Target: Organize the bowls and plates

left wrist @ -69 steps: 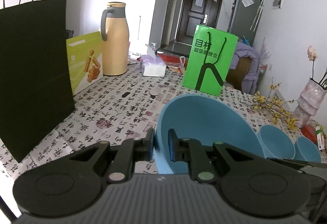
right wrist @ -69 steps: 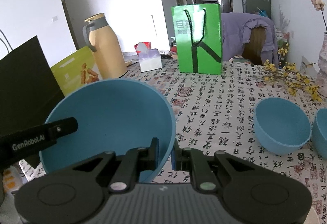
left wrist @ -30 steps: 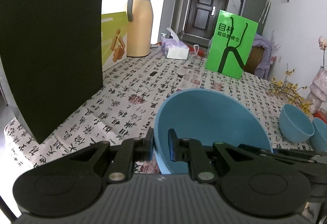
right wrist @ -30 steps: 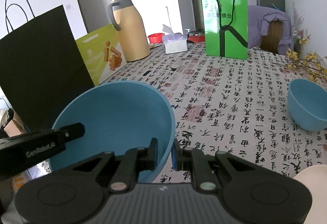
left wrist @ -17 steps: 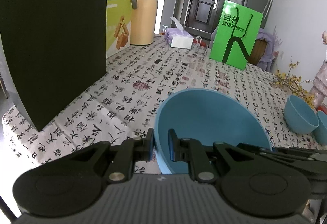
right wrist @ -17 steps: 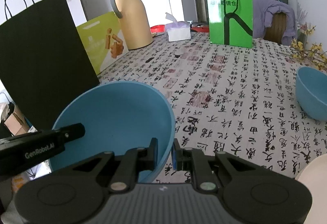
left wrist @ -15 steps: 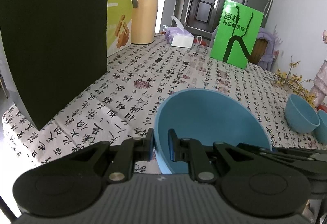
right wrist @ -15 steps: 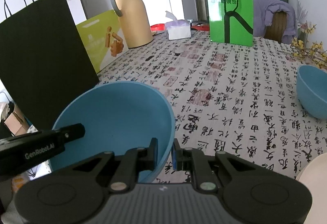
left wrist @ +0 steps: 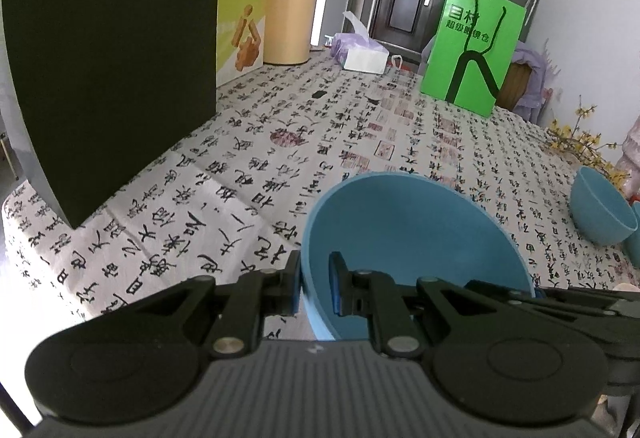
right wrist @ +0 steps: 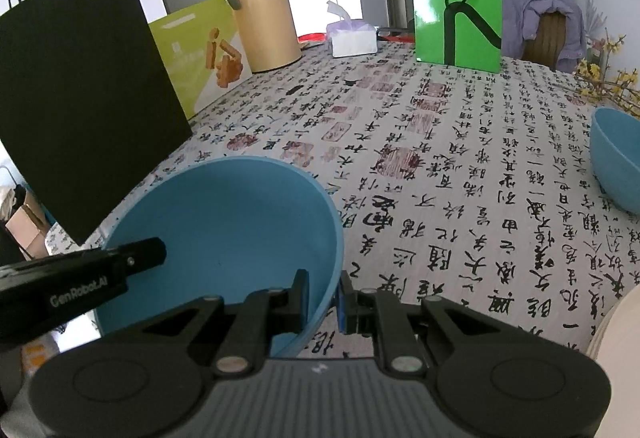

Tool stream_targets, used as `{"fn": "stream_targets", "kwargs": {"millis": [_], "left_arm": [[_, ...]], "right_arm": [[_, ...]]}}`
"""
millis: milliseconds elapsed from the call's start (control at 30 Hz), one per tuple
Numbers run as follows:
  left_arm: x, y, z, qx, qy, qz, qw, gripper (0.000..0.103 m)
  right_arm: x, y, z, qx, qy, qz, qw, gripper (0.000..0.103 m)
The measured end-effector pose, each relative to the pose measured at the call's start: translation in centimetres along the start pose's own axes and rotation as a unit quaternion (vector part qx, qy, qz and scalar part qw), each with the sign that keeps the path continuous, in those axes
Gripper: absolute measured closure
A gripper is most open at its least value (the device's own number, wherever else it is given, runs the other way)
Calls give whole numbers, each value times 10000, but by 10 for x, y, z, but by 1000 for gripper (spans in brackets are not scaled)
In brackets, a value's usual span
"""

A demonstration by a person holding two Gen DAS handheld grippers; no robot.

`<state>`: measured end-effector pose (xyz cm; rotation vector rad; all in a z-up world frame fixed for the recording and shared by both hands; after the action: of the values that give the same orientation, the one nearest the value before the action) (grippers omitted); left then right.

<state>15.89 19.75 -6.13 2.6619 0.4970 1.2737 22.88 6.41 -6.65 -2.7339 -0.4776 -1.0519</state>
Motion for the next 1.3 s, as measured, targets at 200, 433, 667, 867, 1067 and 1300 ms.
{"fn": "stream_targets", "kwargs": {"millis": [200,433,667,867,1067,1300], "left_arm": [[-4,-1,3,9,-39,-29,10000,89],[-8,-3,8,45,-95,-41,9999,89],[-11,-3,10,63,-101,-22,9999,89],[-12,-1,9,54,-81,1,10000,87],[-9,-1,5,-25,-3,-1,10000,81],[1,1,-15,32,384,113,9992,53]], "right_arm": [[-3,0,2,-39,4,-29,10000,89],[-6,0,8,-30,-54,-40,10000,89],[-8,-1,10,-43,-33,-58,10000,89],[-11,0,9,-42,36,-95,9999,89],[-7,6,2,150,136,-4,9998,85],[0,18,-22,270,636,33,9976,55]]}}
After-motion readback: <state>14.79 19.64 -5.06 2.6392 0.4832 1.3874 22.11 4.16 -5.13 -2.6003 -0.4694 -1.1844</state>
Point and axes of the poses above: each gripper's, at about its wrist camera, not at the fingertips, and z roughly the way its jaws point, y to its right, x to its top, the point moved 5 cm from there along z, roughly the way its jaws point, and after that the axes turned 12 degrees about -x, right-handed, at the moved point
